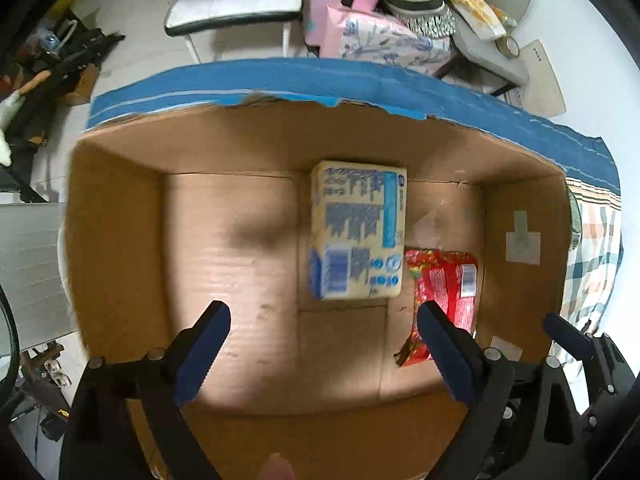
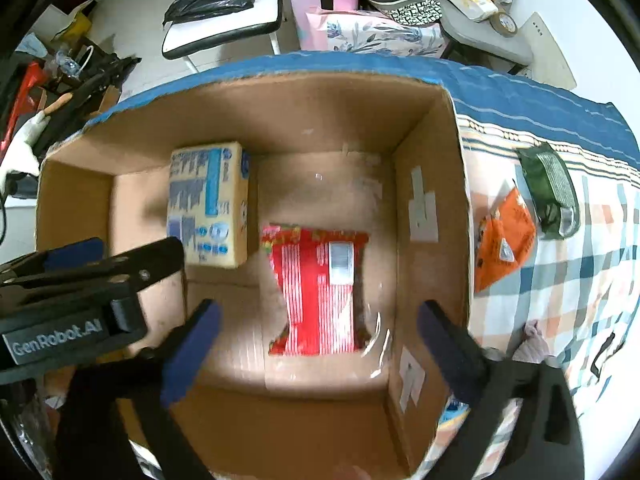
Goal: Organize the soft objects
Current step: 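Carry both items over the box and release them inside, then grasp the blue tube snack with the left tool while the right tool grasps the lilac cloth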
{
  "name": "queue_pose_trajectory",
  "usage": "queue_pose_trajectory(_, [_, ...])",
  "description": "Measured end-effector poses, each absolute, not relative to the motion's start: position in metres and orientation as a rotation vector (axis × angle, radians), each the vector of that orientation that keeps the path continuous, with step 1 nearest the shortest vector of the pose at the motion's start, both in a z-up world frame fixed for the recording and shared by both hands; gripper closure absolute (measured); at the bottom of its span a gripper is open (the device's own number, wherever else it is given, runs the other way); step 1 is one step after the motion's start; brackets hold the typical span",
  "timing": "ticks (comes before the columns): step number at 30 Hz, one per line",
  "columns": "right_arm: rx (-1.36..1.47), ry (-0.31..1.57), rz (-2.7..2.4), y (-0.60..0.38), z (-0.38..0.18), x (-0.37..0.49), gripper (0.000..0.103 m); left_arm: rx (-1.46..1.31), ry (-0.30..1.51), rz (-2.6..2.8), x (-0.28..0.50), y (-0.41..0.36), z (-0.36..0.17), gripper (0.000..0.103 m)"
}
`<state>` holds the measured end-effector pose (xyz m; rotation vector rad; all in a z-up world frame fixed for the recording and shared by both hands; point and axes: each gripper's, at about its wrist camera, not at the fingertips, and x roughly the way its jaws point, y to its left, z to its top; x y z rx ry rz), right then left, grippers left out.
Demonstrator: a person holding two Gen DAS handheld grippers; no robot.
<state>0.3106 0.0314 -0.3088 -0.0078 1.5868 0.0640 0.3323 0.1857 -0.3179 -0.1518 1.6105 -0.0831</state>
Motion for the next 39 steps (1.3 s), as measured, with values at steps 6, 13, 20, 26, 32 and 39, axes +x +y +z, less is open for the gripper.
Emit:
queue_pose_trajectory(6, [-0.02, 1.551, 0.071, 0.034, -0.287, 0.276, 0.0, -0.119, 1.52, -0.041, 0.295, 0.197, -0.288, 0.007])
queue_pose_trajectory(13, [-0.035, 1.476, 0.087, 0.032, -0.25, 0.231, 0.0, -0.109, 1.427, -0.008, 0.243, 0.203, -0.252, 0.007])
queue_pose_trajectory(20, [-0.026, 1.411, 0.138, 0.024, -0.211, 0.187, 0.0, -0.082, 1.354, 0.001, 0.198, 0.191, -0.217, 0.007])
queue_pose_trajectory(26, [0.038, 1.384, 0.193, -0.002, -0.184, 0.164, 0.0, -0.099, 1.29, 0.005, 0.172, 0.164, -0.185, 0.007])
queue_pose_trajectory(32, [0.146, 1.383, 0.146, -0.078, -0.172, 0.156, 0.0, -0.078, 1.267, -0.048, 0.176, 0.102, -0.166, 0.007])
queue_pose_trajectory(39, [0.367, 1.465, -0.092, -0.206, -0.236, 0.177, 0.0, -0.005, 1.298, -0.05, 0.217, 0.019, -0.194, 0.007])
